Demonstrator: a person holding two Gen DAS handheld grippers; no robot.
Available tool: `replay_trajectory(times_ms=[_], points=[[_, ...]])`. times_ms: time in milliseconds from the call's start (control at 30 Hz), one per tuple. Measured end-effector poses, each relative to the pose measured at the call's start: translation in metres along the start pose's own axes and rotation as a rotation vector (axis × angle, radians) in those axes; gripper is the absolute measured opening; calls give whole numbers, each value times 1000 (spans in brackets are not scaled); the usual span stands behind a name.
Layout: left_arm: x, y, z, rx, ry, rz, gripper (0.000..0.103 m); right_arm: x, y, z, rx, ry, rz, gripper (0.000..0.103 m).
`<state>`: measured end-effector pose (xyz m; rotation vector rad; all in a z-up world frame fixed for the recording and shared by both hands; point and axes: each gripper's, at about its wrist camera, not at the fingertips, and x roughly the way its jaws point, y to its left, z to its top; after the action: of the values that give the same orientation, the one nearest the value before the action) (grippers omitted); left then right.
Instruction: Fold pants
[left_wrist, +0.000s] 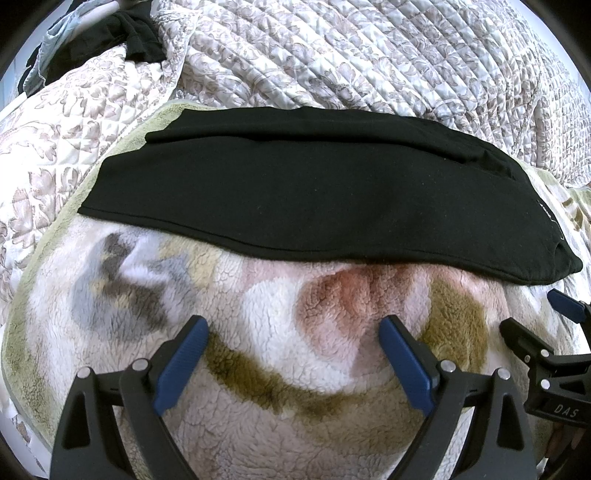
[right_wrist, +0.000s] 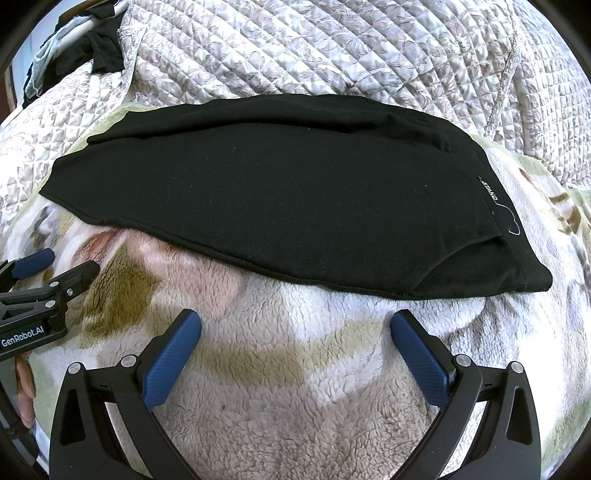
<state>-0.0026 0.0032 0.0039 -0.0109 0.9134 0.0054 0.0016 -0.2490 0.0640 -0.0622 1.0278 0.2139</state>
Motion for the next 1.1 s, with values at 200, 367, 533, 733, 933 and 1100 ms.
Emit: replay_trajectory(times_ms=[200, 367, 533, 733, 933, 1100], points=[[0, 0, 0, 0, 0, 0, 96, 0, 0, 0, 0, 0, 1, 103], [0, 0, 0, 0, 0, 0, 96, 0, 0, 0, 0, 0, 1, 103], [0, 0, 0, 0, 0, 0, 96, 0, -1, -1, 1, 0, 1, 103], [1, -1, -1, 0, 0, 1, 95, 1, -1, 1, 1, 9, 3, 103], [2, 0, -1, -3, 11, -4, 95, 2, -1, 4, -2, 26, 12, 103], [4, 1, 1, 8, 31, -20, 95, 3, -4, 5, -6, 57, 31, 103]])
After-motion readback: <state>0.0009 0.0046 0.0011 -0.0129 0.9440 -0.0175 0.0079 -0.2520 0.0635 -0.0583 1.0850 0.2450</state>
